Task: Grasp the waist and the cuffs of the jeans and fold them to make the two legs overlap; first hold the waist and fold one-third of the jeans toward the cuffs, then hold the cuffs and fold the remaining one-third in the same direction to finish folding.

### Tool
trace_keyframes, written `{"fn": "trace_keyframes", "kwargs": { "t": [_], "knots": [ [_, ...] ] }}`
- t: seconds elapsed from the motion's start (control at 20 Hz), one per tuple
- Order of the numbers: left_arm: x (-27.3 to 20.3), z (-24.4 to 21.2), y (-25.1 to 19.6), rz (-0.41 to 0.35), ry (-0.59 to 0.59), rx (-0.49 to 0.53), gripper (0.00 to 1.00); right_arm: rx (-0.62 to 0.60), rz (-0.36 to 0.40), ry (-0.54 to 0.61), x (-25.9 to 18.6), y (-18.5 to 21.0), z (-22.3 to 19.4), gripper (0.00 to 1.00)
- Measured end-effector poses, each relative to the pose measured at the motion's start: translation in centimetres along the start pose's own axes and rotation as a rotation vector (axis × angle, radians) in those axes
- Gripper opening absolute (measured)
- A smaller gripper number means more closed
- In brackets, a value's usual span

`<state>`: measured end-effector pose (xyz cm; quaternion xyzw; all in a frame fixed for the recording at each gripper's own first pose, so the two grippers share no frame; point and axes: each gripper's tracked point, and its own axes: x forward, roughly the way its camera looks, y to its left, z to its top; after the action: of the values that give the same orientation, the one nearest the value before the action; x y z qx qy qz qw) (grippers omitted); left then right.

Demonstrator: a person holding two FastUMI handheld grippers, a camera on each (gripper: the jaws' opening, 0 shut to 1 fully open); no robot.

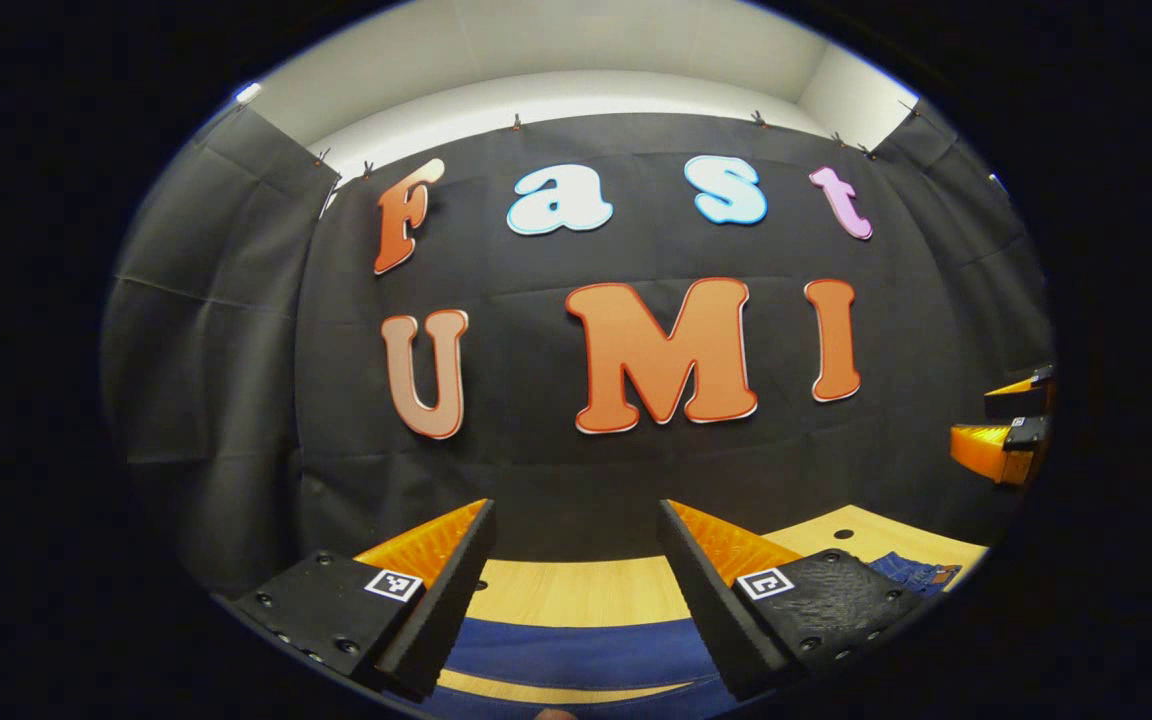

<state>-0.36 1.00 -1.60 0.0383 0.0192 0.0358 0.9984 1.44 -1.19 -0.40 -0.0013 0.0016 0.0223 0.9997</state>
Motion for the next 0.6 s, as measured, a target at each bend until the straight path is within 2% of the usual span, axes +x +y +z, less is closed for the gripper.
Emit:
{"fn": "trace_keyframes", "kwargs": {
  "t": [0.3, 0.6],
  "knots": [
    [-0.4, -3.6, 4.6, 0.063, 0.087, -0.014, 0.99, 0.003, -0.076, 0.086, 0.2, -4.2, -3.5, 0.97],
    [-1.4, -7.3, 10.2, 0.162, 0.197, -0.042, 0.98, 0.095, -0.113, 0.211, 0.0, -7.1, -8.1, 0.97]
  ]
}}
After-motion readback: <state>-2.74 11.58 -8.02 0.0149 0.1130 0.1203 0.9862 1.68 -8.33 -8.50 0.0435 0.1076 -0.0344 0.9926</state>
